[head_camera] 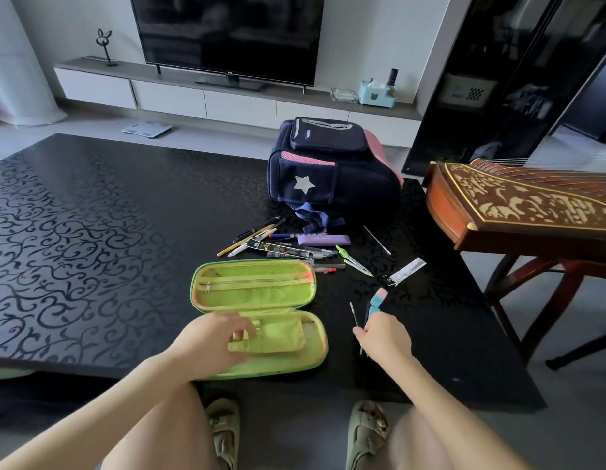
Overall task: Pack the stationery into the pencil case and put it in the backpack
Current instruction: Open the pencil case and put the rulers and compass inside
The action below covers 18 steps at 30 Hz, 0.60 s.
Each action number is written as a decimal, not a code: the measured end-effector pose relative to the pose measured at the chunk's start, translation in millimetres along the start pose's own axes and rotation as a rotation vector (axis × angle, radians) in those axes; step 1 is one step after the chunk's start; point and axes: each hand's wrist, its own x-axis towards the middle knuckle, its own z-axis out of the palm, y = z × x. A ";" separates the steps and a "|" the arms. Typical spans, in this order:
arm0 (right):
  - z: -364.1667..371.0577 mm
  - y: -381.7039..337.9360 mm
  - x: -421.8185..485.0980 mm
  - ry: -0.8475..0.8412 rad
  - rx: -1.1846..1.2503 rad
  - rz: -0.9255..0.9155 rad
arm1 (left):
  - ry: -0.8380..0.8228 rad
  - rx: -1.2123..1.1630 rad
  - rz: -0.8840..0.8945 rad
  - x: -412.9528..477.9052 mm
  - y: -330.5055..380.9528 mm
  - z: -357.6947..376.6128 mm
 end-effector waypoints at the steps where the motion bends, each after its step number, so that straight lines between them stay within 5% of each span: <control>1: 0.0 -2.5 -3.8 0.008 -0.009 0.005 | -0.044 0.020 0.017 -2.0 -0.6 3.8; 14: -4.8 -15.3 -30.9 -0.028 -0.040 0.083 | -0.025 -0.011 -0.022 -0.2 3.9 5.9; 18: -3.4 -16.0 -30.2 -0.100 0.053 0.098 | 0.177 0.012 -0.119 11.7 -3.9 0.6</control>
